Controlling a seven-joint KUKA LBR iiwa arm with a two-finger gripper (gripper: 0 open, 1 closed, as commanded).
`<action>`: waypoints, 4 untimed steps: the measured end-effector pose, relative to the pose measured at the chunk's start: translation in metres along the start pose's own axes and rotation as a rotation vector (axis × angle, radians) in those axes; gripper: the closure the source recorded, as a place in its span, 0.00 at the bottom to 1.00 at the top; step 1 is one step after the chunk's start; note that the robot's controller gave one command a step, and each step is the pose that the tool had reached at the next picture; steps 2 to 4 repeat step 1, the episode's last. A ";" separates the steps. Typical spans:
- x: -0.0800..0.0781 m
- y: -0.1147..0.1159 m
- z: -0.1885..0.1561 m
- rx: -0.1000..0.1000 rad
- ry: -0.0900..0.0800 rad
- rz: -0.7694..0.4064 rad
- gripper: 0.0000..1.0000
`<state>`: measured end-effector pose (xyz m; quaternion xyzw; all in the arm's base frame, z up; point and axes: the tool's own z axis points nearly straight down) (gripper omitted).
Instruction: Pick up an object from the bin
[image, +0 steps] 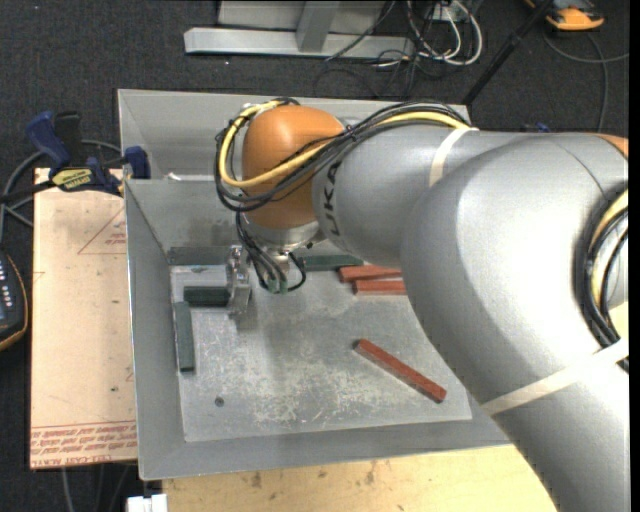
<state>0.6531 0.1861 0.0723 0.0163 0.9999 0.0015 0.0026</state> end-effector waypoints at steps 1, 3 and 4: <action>-0.005 -0.003 -0.134 -0.001 -0.007 -0.001 1.00; -0.005 -0.003 -0.134 -0.001 -0.007 -0.001 1.00; -0.005 -0.003 -0.134 -0.001 -0.007 -0.001 1.00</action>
Offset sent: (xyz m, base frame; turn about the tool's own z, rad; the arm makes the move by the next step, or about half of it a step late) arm 0.0016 -0.0049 0.1284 -0.0008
